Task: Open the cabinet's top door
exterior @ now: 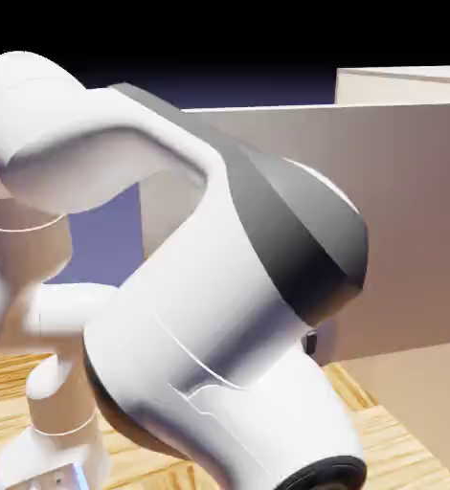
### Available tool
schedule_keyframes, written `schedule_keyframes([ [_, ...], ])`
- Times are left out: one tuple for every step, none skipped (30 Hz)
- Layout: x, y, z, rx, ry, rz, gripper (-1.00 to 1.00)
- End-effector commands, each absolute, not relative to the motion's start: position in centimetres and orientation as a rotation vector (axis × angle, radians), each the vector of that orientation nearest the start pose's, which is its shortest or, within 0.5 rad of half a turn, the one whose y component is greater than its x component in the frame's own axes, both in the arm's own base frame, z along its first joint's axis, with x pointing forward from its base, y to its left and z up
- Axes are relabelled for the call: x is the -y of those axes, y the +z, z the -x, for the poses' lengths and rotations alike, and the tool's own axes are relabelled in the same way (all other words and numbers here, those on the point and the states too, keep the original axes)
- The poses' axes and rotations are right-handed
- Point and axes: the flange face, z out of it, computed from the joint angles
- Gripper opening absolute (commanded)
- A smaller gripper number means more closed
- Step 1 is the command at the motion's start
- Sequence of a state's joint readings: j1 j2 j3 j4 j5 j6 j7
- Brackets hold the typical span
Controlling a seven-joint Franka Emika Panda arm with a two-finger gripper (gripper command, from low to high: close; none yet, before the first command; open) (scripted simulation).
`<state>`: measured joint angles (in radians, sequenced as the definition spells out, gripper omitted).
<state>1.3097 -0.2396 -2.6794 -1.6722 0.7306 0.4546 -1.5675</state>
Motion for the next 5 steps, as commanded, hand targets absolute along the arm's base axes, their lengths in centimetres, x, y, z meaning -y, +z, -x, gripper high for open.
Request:
schedule_keyframes([
  [44.2,51.9,-15.0,0.545,-0.689,1.519,-1.0],
  [44.9,51.9,-15.2,0.555,-0.678,1.513,-1.0],
  [45.5,52.0,-15.3,0.564,-0.667,1.508,-1.0],
  [46.2,52.0,-15.5,0.574,-0.657,1.503,-1.0],
  [46.8,52.0,-15.7,0.583,-0.647,1.499,-1.0],
])
